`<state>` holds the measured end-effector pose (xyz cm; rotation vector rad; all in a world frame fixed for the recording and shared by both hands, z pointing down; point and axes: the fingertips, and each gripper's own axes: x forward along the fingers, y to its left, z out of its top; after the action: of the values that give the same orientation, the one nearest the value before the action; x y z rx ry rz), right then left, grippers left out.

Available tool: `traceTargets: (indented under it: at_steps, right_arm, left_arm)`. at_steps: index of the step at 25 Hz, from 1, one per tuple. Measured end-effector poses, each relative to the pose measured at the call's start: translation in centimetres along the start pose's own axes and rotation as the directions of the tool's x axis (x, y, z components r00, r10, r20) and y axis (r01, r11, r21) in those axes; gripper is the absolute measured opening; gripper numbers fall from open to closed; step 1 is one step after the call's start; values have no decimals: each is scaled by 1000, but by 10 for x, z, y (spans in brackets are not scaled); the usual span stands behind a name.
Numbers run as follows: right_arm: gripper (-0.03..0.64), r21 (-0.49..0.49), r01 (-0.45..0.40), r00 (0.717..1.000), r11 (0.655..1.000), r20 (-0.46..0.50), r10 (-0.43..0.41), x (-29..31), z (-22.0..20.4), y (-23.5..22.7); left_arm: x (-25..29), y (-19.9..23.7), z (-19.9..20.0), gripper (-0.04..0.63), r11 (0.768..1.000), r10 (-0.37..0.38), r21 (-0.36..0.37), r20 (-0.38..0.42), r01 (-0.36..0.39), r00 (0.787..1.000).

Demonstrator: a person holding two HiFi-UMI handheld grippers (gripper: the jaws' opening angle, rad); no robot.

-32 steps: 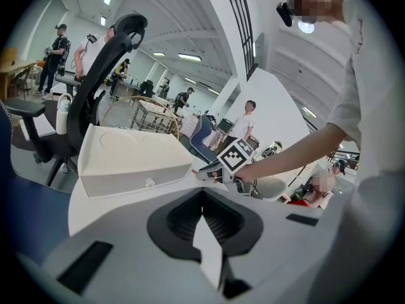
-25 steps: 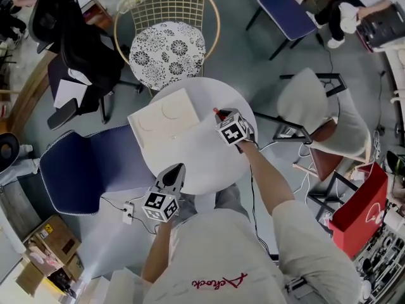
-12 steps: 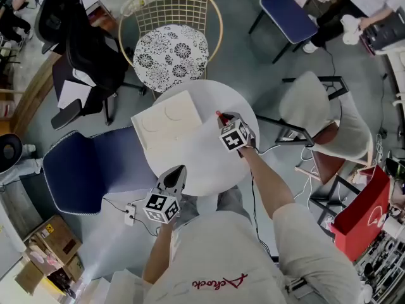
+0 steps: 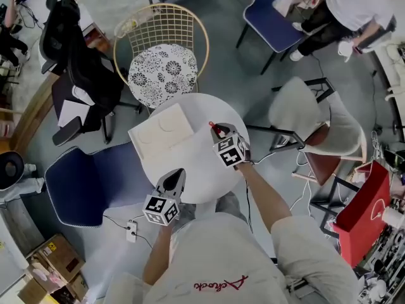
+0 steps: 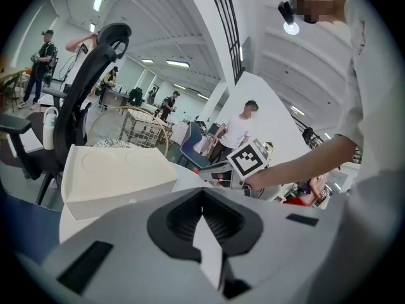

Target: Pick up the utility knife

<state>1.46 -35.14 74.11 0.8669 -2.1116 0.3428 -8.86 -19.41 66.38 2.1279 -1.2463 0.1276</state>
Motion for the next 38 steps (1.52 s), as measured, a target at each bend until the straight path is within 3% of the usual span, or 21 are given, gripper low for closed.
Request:
traceTargets:
  at_steps: [13,20,28,38]
  right_arm:
    - [66,-21,53,988,998,147,-49,-68,62,9]
    - [66,-24,73,980,997,188,-68,-92,74,24]
    - [66,0,112,954,994,278,-108,-117,104,37]
    - [66,87,191,925,978,317,-209,-137,100,66]
  left_arm:
    - [8,-24,50,12,994,-73,84,75,66,994]
    - [2,-35,68,12,988,-105,120,105,93,989]
    - [-4,-30,95,12,975,-146,188,136,119,980]
    - [-17,-23,95,12,945,-245,247,97,215,965]
